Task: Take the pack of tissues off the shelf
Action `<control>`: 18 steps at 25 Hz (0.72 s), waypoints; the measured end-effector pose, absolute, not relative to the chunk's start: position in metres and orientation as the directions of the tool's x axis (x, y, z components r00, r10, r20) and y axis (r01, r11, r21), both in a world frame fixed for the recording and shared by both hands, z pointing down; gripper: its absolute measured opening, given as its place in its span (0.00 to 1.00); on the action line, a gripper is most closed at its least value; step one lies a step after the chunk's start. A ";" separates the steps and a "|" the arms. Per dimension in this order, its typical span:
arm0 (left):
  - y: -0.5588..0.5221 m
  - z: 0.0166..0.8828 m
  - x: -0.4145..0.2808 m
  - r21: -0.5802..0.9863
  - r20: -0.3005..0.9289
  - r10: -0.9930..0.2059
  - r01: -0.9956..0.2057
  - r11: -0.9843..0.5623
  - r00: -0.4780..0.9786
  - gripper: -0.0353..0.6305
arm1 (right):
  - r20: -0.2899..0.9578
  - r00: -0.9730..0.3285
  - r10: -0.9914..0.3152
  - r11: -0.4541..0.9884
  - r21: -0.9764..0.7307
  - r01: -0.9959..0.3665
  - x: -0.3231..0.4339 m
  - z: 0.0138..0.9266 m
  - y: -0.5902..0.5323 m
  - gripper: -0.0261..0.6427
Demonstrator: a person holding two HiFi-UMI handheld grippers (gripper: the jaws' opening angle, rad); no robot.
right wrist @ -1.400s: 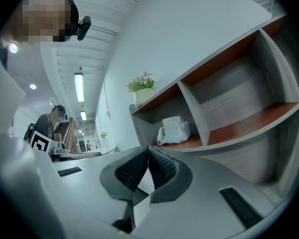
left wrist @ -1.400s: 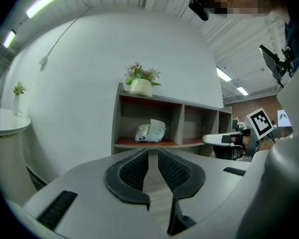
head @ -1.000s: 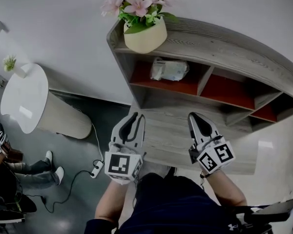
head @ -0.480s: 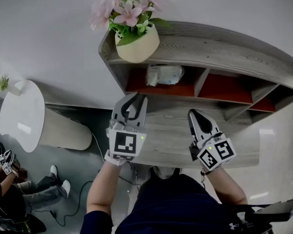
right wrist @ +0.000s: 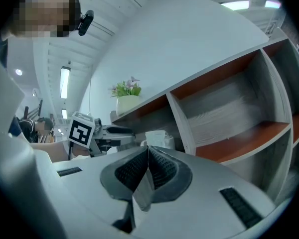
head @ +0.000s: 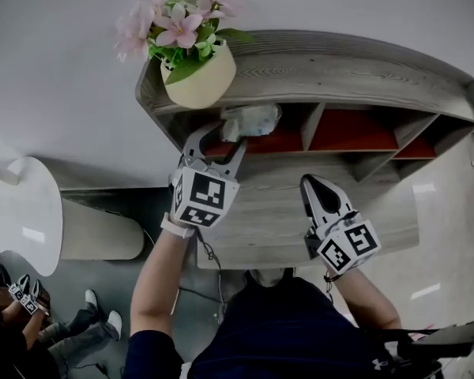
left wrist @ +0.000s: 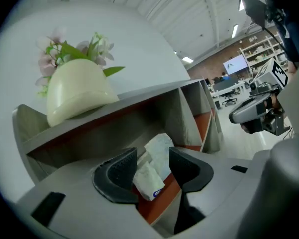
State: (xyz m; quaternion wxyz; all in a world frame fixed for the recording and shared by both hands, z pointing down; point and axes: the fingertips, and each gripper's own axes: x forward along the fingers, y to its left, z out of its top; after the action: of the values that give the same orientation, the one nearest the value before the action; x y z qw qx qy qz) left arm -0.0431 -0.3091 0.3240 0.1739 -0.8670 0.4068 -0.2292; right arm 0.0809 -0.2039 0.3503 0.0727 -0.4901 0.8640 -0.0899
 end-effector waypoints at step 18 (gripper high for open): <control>-0.374 0.367 -0.008 -0.570 0.499 -0.691 -0.403 -0.716 0.523 0.42 | -0.010 -0.413 -0.911 0.400 -0.274 -0.875 0.101 0.365 -0.186 0.06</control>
State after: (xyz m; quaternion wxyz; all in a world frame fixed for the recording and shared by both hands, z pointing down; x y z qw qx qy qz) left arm -0.0077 -0.3737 0.3668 0.1963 -0.8502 0.3217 -0.3677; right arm 0.1013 -0.1862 0.3648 0.0789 -0.5359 0.8329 -0.1135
